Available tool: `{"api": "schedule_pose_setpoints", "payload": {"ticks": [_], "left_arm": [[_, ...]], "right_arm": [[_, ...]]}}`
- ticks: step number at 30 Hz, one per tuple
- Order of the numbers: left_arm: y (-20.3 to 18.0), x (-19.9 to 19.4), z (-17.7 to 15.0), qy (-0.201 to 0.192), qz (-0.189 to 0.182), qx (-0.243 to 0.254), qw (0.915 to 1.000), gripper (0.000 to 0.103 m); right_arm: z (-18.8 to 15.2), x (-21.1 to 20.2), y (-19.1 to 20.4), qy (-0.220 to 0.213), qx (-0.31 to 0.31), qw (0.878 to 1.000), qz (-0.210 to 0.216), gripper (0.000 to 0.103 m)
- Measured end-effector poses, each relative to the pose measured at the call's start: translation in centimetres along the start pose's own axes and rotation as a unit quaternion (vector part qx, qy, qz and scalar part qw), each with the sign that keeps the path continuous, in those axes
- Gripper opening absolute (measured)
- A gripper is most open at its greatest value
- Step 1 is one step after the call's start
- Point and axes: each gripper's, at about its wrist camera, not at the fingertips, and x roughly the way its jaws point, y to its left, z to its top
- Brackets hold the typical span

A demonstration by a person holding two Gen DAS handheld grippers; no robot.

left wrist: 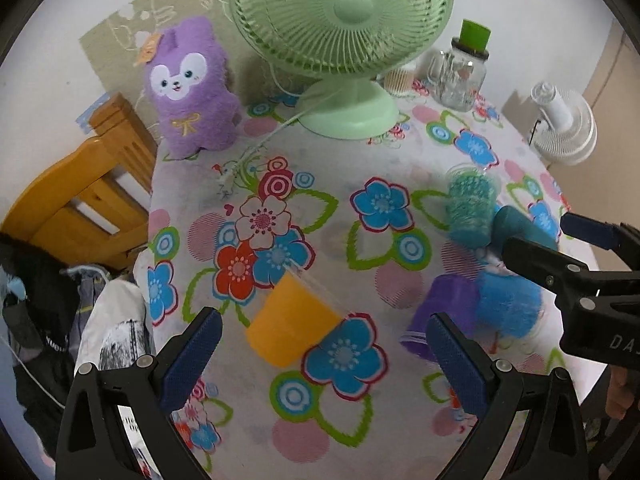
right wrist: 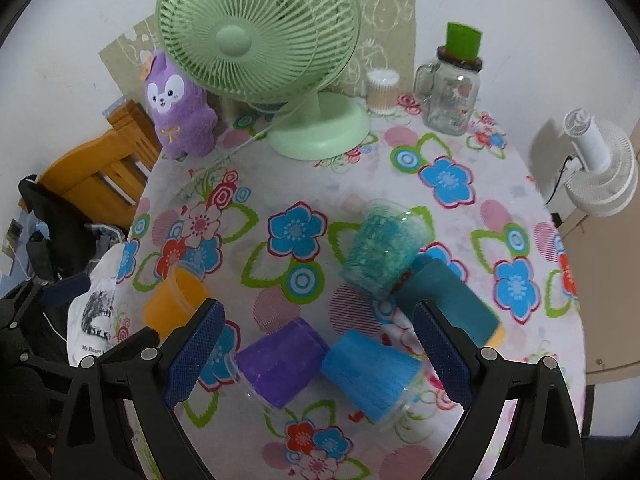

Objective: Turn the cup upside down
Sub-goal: 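Move the right tool to the orange cup and close around it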

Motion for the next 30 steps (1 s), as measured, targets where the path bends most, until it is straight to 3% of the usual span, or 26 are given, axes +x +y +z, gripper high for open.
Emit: {"api": "schedule_pose_setpoints", "payload": {"ticks": [8,21,26,29,30], "left_arm": [[0.9,4.5,0.1,0.028,0.004,0.04,0.9988,0.103],[2.0,9.7,-0.8,0.065,-0.009,0.051,0.9966,0.102],[2.2,11.3,-1.1,0.069,-0.02,0.045,0.9964,0.094],[1.9,11.7,-1.2,0.064,-0.022,0.046,0.9966,0.084],[1.9,11.8,-1.3,0.064,-0.025,0.044,0.9967,0.074]], "right_arm": [[0.6,3.4,0.9,0.02,-0.001,1.0,0.003,0.097],[0.1,7.7,2.2,0.058,-0.01,0.998,0.002,0.097],[0.0,8.4,2.3,0.066,-0.011,0.998,-0.001,0.097],[-0.1,8.6,2.2,0.068,-0.015,0.998,-0.004,0.097],[-0.2,8.6,2.2,0.069,-0.015,0.997,-0.005,0.097]]}}
